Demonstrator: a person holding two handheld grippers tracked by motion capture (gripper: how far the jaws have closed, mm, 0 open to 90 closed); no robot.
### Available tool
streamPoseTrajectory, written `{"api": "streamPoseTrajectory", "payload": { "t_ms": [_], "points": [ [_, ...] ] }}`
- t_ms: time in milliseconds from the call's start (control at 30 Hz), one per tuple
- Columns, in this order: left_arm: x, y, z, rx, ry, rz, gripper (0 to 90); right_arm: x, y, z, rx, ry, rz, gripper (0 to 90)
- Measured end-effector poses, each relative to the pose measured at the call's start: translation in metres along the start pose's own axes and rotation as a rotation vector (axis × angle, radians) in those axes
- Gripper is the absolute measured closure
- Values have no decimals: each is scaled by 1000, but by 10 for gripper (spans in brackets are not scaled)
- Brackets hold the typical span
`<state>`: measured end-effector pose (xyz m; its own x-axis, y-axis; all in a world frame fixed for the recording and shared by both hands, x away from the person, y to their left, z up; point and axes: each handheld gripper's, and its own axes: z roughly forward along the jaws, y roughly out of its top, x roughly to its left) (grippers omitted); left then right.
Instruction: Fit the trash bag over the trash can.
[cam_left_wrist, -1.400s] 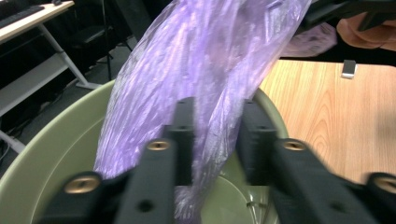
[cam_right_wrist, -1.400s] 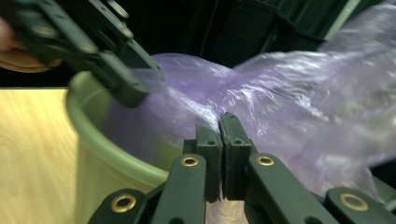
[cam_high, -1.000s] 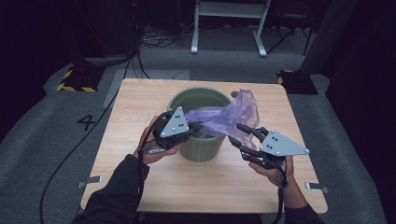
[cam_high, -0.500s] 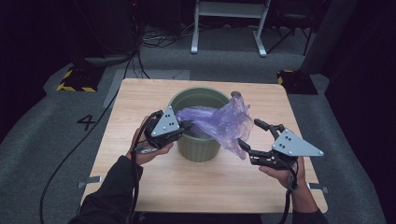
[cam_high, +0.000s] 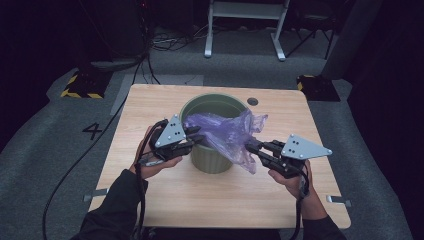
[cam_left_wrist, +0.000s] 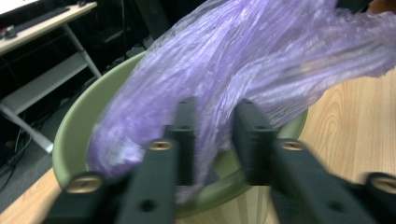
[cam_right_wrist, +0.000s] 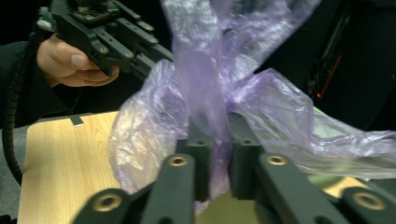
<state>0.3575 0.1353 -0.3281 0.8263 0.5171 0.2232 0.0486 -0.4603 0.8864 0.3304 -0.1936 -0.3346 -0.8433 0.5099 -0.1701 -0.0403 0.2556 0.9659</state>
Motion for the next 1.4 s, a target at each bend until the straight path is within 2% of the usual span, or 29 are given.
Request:
{"api": "streamPoseTrajectory", "payload": {
  "t_ms": [67, 133, 233, 300, 333, 367, 467, 533, 567, 633, 700, 767, 867, 933, 1033, 1233, 1300, 1400],
  "points": [
    [-3, 2, -4, -19, -3, -32, 454, 5, 2, 2, -1, 10, -24, 881],
    [-5, 3, -10, -72, -18, -77, 336, 10, 4, 4, -3, -1, -55, 890],
    [-9, 7, -17, -106, -50, -103, 270, 18, 7, 7, 20, -11, -112, 892],
    [-14, 10, -18, -112, -48, -91, 263, 27, 7, 10, 48, -14, -161, 891],
    [-17, 11, -17, -105, -36, -82, 264, 31, 7, 11, 62, -7, -174, 886],
    [-19, 13, -15, -102, -42, -70, 266, 34, 8, 13, 72, -2, -188, 881],
    [-25, 17, -5, -58, -54, -35, 337, 40, 7, 18, 78, 15, -200, 839],
    [-30, 16, 0, -46, -48, -9, 429, 42, 6, 20, 81, 33, -199, 796],
    [-32, 15, 2, -36, -61, 9, 474, 42, 5, 19, 77, 47, -190, 775],
    [-34, 11, 5, -24, -59, 32, 614, 42, 1, 17, 65, 74, -168, 727],
    [-33, 7, 6, -19, -63, 31, 725, 41, -1, 14, 63, 85, -151, 690],
    [-31, 5, 8, 0, -55, 30, 798, 40, -2, 11, 50, 94, -134, 636],
    [-32, 1, 6, 0, -58, 39, 872, 44, -5, 9, 48, 105, -122, 545],
    [-34, -1, 4, -9, -56, 46, 886, 47, -7, 5, 59, 105, -140, 509],
    [-32, -6, 2, -22, -72, 40, 891, 47, -7, -5, 40, 83, -139, 474],
    [-27, -16, -5, -41, -96, 15, 890, 40, -5, -26, -28, -51, -158, 400],
    [-25, -19, -6, -46, -98, 1, 889, 33, -4, -27, -24, -103, -156, 356],
    [-23, -22, -5, -44, -110, 2, 889, 22, -1, -23, -11, -136, -152, 303]
  ]
}}
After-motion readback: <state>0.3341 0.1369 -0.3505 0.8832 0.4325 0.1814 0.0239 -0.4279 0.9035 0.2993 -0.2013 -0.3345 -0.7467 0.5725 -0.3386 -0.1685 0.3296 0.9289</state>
